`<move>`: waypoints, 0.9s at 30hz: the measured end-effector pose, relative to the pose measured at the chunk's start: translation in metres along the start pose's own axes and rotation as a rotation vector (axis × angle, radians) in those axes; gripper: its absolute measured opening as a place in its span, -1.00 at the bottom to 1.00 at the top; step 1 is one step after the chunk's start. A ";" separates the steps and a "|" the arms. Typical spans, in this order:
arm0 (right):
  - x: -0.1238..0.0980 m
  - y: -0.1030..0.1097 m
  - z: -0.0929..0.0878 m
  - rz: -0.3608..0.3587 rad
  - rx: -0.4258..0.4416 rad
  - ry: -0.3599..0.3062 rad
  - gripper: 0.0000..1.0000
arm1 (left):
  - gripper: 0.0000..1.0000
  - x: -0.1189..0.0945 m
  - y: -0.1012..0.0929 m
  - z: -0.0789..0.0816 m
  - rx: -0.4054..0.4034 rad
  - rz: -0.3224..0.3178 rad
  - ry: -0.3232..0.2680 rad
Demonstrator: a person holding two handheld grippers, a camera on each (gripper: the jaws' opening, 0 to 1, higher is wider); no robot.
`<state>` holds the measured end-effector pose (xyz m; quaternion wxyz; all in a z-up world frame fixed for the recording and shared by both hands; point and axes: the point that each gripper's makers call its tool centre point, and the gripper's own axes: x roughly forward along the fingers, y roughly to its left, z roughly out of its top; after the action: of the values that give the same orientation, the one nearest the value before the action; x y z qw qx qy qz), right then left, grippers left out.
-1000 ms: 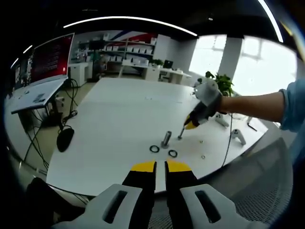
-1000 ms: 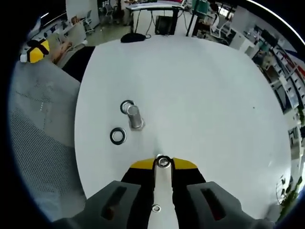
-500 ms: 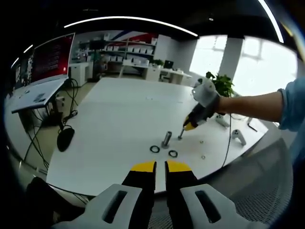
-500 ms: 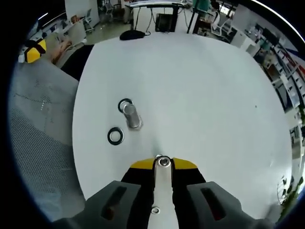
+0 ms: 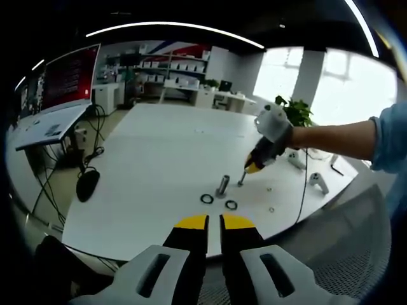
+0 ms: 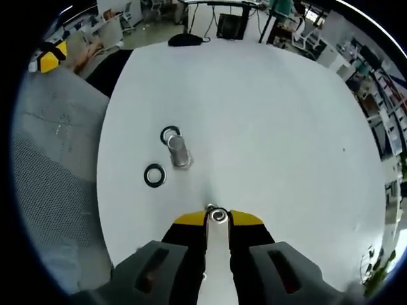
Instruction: Place the washer onto the threaded stud by aligning its center hole with the stud, sliding it down to the base, and recovering from edge contact or off-axis alignment until the washer reaches the visible bottom stop.
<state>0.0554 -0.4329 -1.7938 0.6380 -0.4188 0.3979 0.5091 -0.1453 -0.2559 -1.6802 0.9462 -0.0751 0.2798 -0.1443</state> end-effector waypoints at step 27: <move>0.043 0.016 -0.026 0.073 -0.005 0.131 -0.74 | -0.92 0.000 -0.001 -0.001 0.003 -0.002 0.006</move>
<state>0.0447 -0.4420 -1.8448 0.5907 -0.4381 0.4523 0.5046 -0.1461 -0.2566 -1.6811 0.9452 -0.0733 0.2826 -0.1460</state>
